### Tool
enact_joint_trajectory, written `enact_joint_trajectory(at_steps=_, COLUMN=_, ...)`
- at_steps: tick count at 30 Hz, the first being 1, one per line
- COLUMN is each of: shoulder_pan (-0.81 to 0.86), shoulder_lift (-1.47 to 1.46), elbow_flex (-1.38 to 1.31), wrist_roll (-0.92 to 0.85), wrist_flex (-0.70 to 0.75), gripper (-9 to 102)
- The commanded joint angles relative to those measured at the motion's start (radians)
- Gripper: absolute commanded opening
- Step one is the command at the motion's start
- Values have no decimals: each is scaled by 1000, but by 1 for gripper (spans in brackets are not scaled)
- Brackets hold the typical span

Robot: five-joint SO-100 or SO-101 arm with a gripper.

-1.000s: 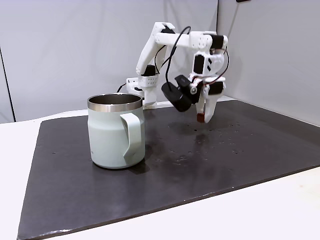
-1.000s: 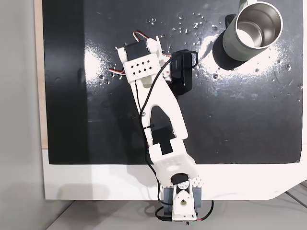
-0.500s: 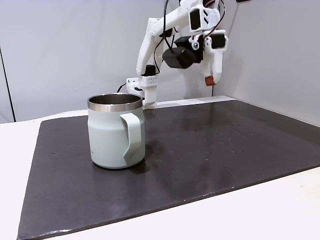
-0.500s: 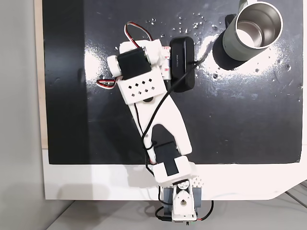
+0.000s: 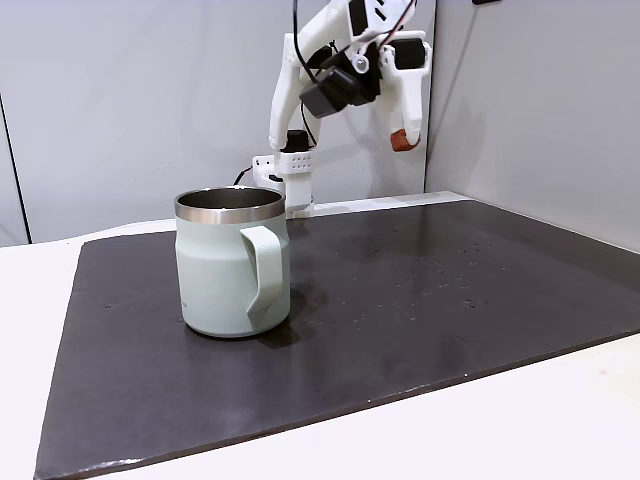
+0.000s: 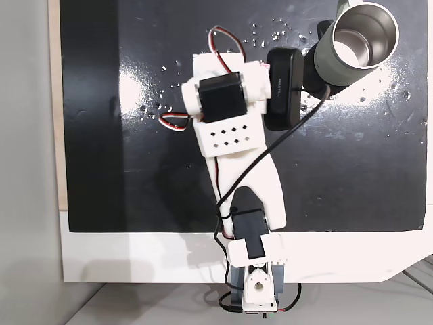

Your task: Grasp a cube and put it in the cup.

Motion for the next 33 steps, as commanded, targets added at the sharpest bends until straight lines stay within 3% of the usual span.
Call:
enact_joint_trajectory(at_steps=1, shoulder_pan=95, shoulder_lift=58, elbow_flex=-104, wrist_roll=-23, wrist_flex=-5, gripper=2)
enact_joint_trajectory(at_steps=17, shoulder_pan=552, shoulder_lift=-183, elbow_flex=-509, wrist_roll=-160, wrist_flex=-2, gripper=1)
enact_joint_trajectory(at_steps=26, shoulder_pan=612, shoulder_lift=-446, elbow_flex=-792, wrist_roll=-225, wrist_flex=-20, gripper=1)
enact_joint_trajectory(at_steps=33, shoulder_pan=609, shoulder_lift=-531, elbow_flex=-828, wrist_roll=-253, wrist_flex=-92, gripper=1)
